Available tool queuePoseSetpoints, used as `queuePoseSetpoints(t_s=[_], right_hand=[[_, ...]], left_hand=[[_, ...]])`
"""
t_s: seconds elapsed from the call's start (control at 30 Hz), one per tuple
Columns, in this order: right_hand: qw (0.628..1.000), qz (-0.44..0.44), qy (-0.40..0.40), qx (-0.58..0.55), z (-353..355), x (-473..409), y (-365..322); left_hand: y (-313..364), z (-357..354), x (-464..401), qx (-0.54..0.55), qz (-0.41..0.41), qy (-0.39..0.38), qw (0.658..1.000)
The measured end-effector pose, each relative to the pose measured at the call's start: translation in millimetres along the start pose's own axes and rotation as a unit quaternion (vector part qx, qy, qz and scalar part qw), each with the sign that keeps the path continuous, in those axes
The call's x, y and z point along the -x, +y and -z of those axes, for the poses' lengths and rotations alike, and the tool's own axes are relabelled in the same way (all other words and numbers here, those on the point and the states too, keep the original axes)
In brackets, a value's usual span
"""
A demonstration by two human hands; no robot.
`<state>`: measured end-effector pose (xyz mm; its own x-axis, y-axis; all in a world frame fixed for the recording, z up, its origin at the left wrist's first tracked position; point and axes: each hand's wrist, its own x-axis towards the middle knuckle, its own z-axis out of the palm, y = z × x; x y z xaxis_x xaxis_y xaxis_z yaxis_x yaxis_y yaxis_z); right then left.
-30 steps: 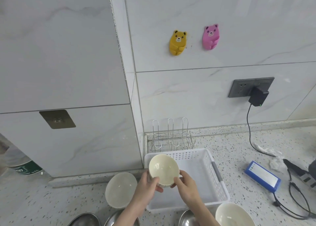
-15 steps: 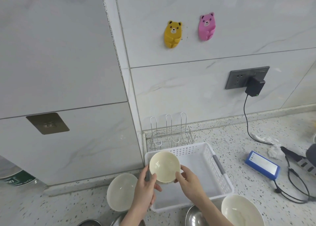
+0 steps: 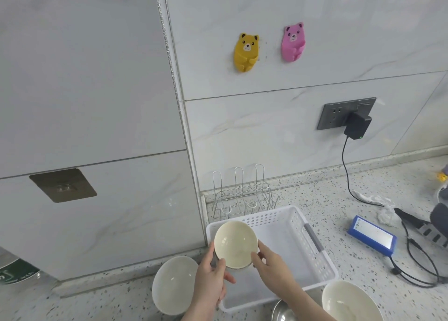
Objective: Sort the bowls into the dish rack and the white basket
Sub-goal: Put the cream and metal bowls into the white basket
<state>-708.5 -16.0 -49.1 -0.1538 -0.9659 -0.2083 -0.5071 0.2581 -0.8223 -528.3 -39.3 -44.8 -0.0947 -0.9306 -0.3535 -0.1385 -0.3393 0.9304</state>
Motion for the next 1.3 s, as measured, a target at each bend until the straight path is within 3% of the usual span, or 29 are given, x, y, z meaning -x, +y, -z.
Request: queuePoseSetpoints(t_s=[0.3, 0.47, 0.57, 0.67, 0.73, 0.93, 1.07, 1.3], right_hand=[[0.997, -0.042, 0.027, 0.059, -1.3, 3.9, -4.6], [0.992, -0.066, 0.092, 0.060, 1.1, 9.2, -6.6], [0.990, -0.059, 0.114, 0.056, 1.7, 15.6, -10.5], [0.988, -0.048, 0.131, 0.069, 1.0, 21.3, -14.1], [0.987, -0.041, 0.142, 0.069, 0.4, 23.7, -15.3], [0.978, -0.053, 0.202, 0.019, -2.6, 25.8, -17.6], [0.963, -0.059, 0.256, -0.057, -0.9, 28.7, -21.1], [0.930, -0.021, 0.319, -0.180, 11.7, 63.6, -19.3]], left_hand=[[5.0, -0.3, 4.0, 0.017, 0.025, 0.011, 0.999], [11.7, 4.0, 20.7, 0.107, 0.019, 0.020, 0.994], [6.2, 23.2, 37.4, 0.120, 0.017, 0.094, 0.988], [-2.2, 59.2, 51.6, 0.036, 0.002, 0.216, 0.976], [-7.3, 84.6, 55.5, -0.048, 0.007, 0.245, 0.968], [-20.3, 126.5, 46.8, -0.277, 0.063, 0.150, 0.947], [-20.0, 127.9, 38.2, -0.281, 0.102, 0.126, 0.946], [-17.4, 119.4, 27.2, -0.174, 0.171, 0.115, 0.963]])
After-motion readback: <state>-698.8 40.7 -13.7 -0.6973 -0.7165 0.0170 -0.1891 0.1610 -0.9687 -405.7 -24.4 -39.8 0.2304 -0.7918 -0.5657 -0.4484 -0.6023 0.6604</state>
